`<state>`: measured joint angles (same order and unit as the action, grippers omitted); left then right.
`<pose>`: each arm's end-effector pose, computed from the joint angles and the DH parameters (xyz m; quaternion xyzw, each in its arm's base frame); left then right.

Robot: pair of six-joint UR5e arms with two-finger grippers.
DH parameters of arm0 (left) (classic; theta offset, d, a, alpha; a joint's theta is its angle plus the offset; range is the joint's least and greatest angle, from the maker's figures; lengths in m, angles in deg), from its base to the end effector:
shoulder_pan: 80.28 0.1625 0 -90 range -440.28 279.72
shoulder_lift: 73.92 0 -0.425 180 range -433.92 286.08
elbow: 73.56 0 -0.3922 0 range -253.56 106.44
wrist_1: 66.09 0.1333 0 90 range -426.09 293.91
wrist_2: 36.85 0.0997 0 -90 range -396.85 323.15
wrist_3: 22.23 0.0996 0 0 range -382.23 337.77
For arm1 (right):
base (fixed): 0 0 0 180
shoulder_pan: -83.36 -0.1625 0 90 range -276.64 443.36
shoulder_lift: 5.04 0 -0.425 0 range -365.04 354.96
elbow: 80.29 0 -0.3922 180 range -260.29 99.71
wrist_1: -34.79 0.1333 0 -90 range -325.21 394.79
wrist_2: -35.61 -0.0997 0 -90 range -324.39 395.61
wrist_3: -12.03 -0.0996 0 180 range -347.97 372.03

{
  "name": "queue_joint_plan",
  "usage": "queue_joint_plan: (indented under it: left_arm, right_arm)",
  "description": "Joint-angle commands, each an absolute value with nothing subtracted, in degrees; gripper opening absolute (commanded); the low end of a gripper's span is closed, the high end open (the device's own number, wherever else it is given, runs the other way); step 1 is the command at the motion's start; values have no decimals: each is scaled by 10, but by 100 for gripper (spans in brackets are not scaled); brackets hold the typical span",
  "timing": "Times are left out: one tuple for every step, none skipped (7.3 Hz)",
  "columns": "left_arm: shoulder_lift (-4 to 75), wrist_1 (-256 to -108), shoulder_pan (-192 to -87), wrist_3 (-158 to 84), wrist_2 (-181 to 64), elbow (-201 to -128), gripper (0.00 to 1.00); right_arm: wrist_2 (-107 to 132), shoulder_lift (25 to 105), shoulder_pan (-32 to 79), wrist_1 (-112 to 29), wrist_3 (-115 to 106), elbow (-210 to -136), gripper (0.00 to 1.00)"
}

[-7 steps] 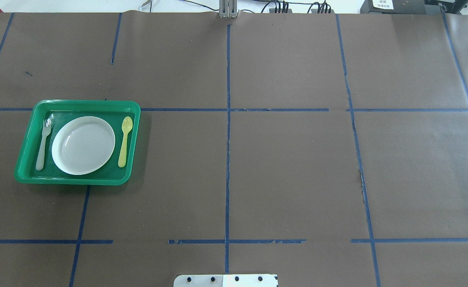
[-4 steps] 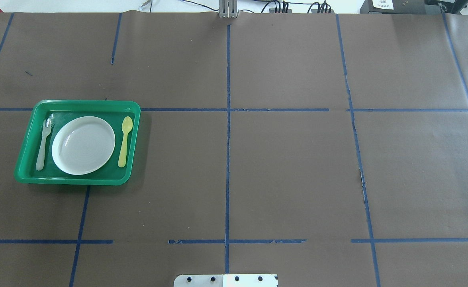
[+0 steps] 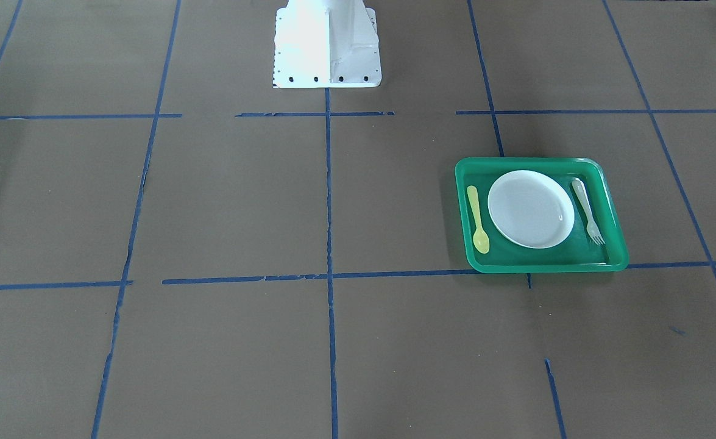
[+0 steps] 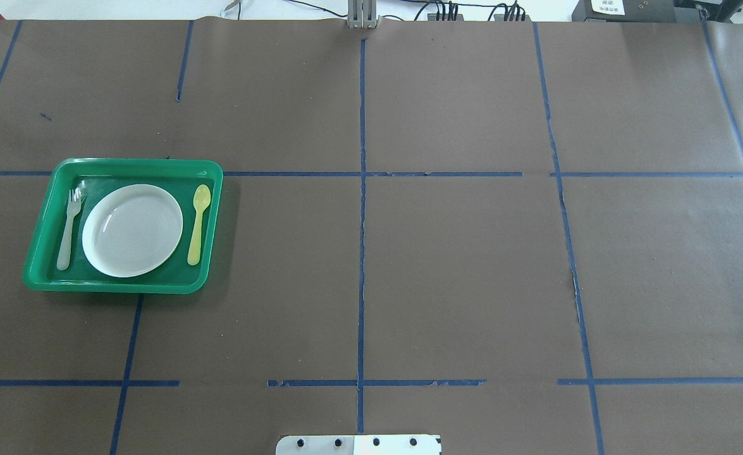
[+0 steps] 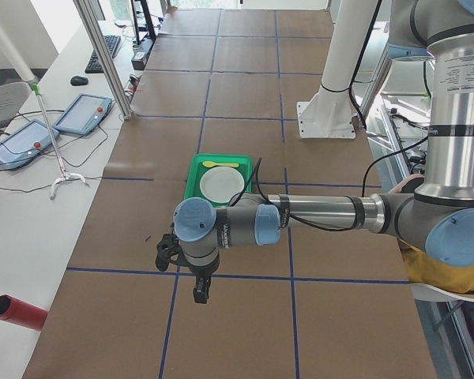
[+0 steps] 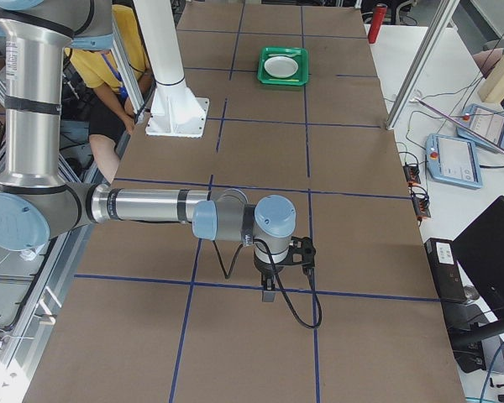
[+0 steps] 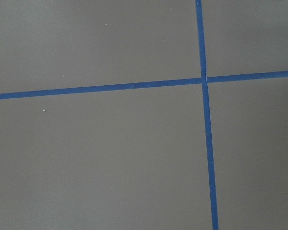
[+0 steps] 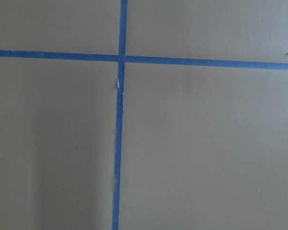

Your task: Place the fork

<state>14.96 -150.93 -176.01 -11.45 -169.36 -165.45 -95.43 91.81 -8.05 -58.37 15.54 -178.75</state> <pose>-0.1134 -0.4687 0.6630 0.0167 0.3636 0.0272 0.9310 0.0787 -0.4372 0.6512 0.0024 -0.3507 -0.0124 0.9364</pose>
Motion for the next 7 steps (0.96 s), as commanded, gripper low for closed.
queue_joint_plan:
  left_arm:
    - [152,-1499,-1762,-112,-1691,-1653,100]
    - [155,-1498,-1766,-112,-1689,-1651,100]
    - [161,-1498,-1767,-112,-1689,-1653,100]
    - [155,-1491,-1771,-112,-1689,-1663,100]
    - [151,-1474,-1771,-112,-1689,-1674,100]
    - [153,-1471,-1771,-112,-1689,-1674,100]
    - [159,-1472,-1770,-112,-1689,-1669,100]
  right_arm:
    - [-954,918,-80,-584,155,-1787,100]
    - [-954,918,-80,-584,155,-1787,100]
    - [-954,918,-80,-584,155,-1787,100]
    - [-954,918,-80,-584,155,-1787,100]
    - [-954,918,-80,-584,155,-1787,100]
    - [-954,918,-80,-584,155,-1787,100]
    - [-954,918,-80,-584,155,-1787,100]
